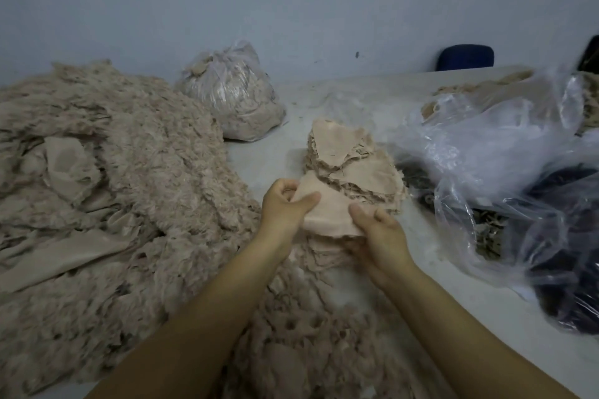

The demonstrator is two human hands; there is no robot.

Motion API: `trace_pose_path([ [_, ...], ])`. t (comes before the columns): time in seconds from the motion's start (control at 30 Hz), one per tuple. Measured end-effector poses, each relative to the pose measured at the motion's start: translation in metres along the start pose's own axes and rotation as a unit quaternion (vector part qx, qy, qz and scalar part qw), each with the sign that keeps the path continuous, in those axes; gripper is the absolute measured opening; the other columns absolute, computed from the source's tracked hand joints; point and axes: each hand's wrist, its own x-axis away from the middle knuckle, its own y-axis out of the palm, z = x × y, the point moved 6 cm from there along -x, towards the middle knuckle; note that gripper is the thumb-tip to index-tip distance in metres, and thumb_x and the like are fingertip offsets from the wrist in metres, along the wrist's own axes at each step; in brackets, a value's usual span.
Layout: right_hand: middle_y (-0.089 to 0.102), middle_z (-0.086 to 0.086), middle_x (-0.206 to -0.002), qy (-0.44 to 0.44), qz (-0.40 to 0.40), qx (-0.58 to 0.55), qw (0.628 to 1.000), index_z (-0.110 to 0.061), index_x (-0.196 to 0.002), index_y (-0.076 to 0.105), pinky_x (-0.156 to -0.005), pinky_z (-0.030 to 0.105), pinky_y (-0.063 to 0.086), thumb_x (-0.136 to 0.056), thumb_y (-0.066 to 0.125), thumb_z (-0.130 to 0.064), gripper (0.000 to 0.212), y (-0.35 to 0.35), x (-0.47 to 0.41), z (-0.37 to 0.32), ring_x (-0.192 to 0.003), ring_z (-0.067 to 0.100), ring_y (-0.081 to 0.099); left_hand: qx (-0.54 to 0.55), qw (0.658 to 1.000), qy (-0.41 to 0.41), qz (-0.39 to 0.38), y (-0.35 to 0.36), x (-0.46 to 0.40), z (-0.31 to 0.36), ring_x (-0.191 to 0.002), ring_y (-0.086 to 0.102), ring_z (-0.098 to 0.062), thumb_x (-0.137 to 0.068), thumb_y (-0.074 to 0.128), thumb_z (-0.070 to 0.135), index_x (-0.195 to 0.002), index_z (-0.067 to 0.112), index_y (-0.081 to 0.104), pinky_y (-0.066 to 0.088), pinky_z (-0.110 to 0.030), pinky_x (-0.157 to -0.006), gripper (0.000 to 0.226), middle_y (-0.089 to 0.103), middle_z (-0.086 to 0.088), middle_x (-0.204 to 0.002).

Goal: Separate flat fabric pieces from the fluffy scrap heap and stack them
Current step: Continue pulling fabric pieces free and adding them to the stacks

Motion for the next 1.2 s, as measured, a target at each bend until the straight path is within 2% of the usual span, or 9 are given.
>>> trace_pose_path([
  [0.13, 0.054, 0.003, -0.049, -0.064, 0.071, 0.2, 0.975, -0.007, -0.08, 0.058, -0.042, 0.024, 0.038, -0.09, 0.065, -0.025, 0.022, -0.029, -0.032, -0.012, -0.044, 0.018, 0.046, -0.181, 0.982, 0.007, -0.059, 0.002, -0.007, -0.014, -0.067, 0.058, -0.02, -0.082, 0.072, 0.016, -0.085, 0.018, 0.053, 0.053, -0.034, -0.066, 0.019, 0.06, -0.005, -0.086],
  [0.27, 0.056, -0.001, -0.092, -0.148, 0.123, 0.478, 0.857, -0.014, -0.099, 0.058, -0.068, 0.027, 0.038, -0.088, 0.063, -0.034, 0.024, -0.042, -0.028, -0.017, -0.078, 0.013, 0.052, -0.294, 0.948, -0.016, -0.117, -0.01, -0.003, -0.027, -0.082, 0.055, -0.021, -0.086, 0.069, 0.022, -0.094, 0.016, 0.053, 0.049, -0.036, -0.077, 0.019, 0.055, -0.002, -0.092],
  [0.37, 0.06, -0.011, -0.077, -0.203, -0.022, 0.445, 0.872, -0.021, -0.081, 0.062, -0.062, 0.016, 0.038, -0.087, 0.066, -0.031, 0.012, -0.015, 0.005, -0.011, -0.068, -0.001, 0.053, -0.225, 0.931, -0.014, -0.288, -0.022, 0.016, -0.011, -0.068, 0.062, -0.016, -0.08, 0.074, 0.027, -0.08, 0.015, 0.069, 0.054, -0.033, -0.069, 0.014, 0.068, -0.003, -0.074],
  [0.5, 0.066, -0.008, -0.081, -0.105, -0.357, 0.438, 0.818, -0.031, -0.084, 0.069, -0.066, 0.022, 0.045, -0.081, 0.071, -0.044, 0.014, 0.018, 0.065, 0.037, -0.074, 0.004, 0.059, -0.313, 0.768, -0.037, -0.558, -0.038, 0.062, -0.001, -0.097, 0.065, -0.009, -0.071, 0.081, 0.024, -0.101, 0.025, 0.072, 0.05, -0.023, -0.086, 0.031, 0.071, 0.007, -0.104],
  [0.6, 0.061, 0.001, -0.096, -0.114, -0.426, 0.49, 0.752, -0.014, -0.095, 0.069, -0.079, 0.027, 0.045, -0.079, 0.076, -0.03, 0.024, 0.011, 0.08, 0.047, -0.092, 0.017, 0.055, -0.449, 0.658, 0.0, -0.605, -0.049, 0.084, -0.018, -0.115, 0.054, -0.002, -0.07, 0.082, 0.022, -0.119, 0.018, 0.065, 0.041, -0.016, -0.098, 0.052, 0.06, 0.007, -0.127],
  [0.9, 0.044, -0.01, -0.06, -0.073, -0.353, 0.455, 0.814, -0.012, -0.064, 0.049, -0.058, 0.017, 0.033, -0.092, 0.062, -0.019, 0.031, -0.01, 0.075, 0.022, -0.055, 0.002, 0.04, -0.26, 0.853, -0.087, -0.445, -0.06, 0.084, -0.012, -0.06, 0.042, 0.003, -0.095, 0.049, 0.029, -0.082, 0.016, 0.059, 0.04, -0.023, -0.065, 0.021, 0.045, 0.013, -0.065],
  [0.93, 0.049, -0.011, -0.061, -0.079, -0.344, 0.445, 0.823, -0.012, -0.067, 0.053, -0.059, 0.017, 0.035, -0.091, 0.062, -0.027, 0.029, -0.011, 0.074, 0.017, -0.056, 0.003, 0.043, -0.255, 0.864, -0.084, -0.426, -0.059, 0.084, -0.01, -0.077, 0.06, 0.001, -0.094, 0.049, 0.033, -0.088, 0.013, 0.061, 0.042, -0.027, -0.068, 0.024, 0.062, 0.003, -0.081],
  [0.97, 0.052, -0.012, -0.064, -0.094, -0.322, 0.429, 0.839, -0.013, -0.072, 0.057, -0.061, 0.019, 0.036, -0.09, 0.062, -0.035, 0.029, -0.011, 0.072, 0.011, -0.059, 0.004, 0.047, -0.257, 0.869, -0.076, -0.416, -0.056, 0.085, -0.008, -0.085, 0.016, -0.001, -0.092, 0.049, 0.037, -0.098, 0.001, 0.057, 0.04, -0.029, -0.066, 0.037, 0.017, 0.014, -0.095],
  [1.2, 0.043, -0.014, -0.056, -0.173, -0.247, 0.361, 0.882, -0.021, -0.06, 0.049, -0.055, 0.016, 0.033, -0.091, 0.063, -0.019, 0.034, 0.015, 0.073, 0.008, -0.054, 0.002, 0.039, -0.241, 0.897, 0.005, -0.371, -0.035, 0.081, -0.005, -0.077, 0.05, -0.006, -0.087, 0.043, 0.049, -0.087, 0.008, 0.058, 0.04, -0.02, -0.071, 0.044, 0.053, 0.005, -0.083],
])
